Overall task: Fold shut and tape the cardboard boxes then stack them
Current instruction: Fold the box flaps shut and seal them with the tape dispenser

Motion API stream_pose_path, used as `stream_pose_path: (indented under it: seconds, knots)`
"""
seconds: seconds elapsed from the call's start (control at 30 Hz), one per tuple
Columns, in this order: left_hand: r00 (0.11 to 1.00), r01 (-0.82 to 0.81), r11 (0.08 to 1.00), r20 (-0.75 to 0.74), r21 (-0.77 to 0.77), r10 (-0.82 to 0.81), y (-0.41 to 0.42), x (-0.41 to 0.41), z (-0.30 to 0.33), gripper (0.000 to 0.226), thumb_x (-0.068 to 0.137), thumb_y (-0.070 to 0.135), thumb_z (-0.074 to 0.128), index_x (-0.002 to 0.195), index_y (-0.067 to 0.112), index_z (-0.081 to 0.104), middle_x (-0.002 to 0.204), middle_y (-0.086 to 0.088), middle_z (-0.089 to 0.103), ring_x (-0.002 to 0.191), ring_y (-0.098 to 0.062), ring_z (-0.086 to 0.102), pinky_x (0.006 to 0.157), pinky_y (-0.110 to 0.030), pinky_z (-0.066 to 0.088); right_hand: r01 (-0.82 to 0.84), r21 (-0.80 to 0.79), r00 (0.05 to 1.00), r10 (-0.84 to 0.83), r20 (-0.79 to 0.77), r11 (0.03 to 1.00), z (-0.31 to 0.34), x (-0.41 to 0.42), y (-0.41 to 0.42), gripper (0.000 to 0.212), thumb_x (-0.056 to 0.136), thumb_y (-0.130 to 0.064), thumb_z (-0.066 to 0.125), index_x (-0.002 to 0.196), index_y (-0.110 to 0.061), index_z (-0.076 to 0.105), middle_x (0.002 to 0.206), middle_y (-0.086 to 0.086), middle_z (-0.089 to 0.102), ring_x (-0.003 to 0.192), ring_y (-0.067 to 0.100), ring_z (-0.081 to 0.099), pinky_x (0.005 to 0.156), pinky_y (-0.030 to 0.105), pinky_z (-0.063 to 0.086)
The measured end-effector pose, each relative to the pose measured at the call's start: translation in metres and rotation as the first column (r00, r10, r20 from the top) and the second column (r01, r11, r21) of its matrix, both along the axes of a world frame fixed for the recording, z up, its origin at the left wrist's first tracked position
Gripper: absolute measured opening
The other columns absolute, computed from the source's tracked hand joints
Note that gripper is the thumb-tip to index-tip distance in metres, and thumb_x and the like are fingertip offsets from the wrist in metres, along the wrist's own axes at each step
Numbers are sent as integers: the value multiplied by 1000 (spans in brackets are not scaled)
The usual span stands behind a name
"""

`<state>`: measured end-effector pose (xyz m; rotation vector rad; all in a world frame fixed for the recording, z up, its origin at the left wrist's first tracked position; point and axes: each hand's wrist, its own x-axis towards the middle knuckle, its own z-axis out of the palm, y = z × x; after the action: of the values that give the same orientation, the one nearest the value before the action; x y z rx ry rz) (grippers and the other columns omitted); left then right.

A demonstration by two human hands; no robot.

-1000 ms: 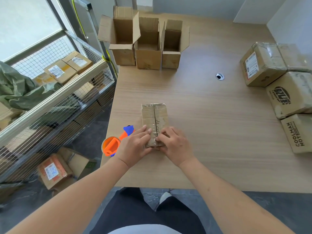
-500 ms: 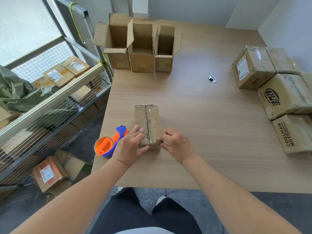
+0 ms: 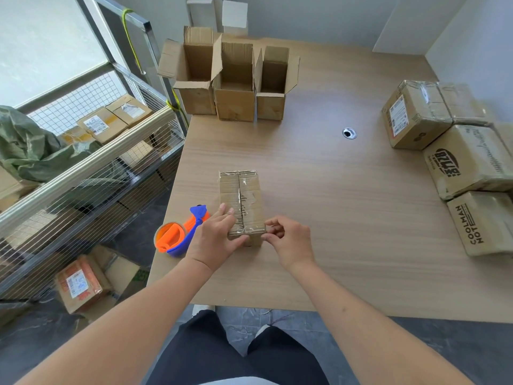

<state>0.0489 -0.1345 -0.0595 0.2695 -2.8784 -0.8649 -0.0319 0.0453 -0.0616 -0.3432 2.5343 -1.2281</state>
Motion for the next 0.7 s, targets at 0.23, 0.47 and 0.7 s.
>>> stream_pose_path:
  seconds: [0.23,0.47,0.7]
  knots:
    - [998,-46,998,51,34,44,6,0,3,41,77,17,89,104,-7,71,135,-22,64,140,-40,47,97,-51,54,230,79,971,-234,45,970,-10,13,-15,14,79,-15,84,92,-18,81,80,-1,77,78,17,72,79,30,55]
    - [998,-32,997,65,77,27,4,1,2,37,81,24,87,99,-3,69,143,-15,60,145,-31,42,101,-46,51,-2,266,997,22,-73,964,-9,9,-13,18,91,-13,70,106,-18,79,100,9,74,97,29,67,82,37,52]
    - [966,249,966,49,61,-252,5,15,12,44,94,15,68,138,13,64,154,-5,50,150,-24,36,122,-30,28,-108,357,993,85,80,928,12,-12,10,40,87,-9,59,126,-12,68,119,14,60,115,33,60,99,30,43]
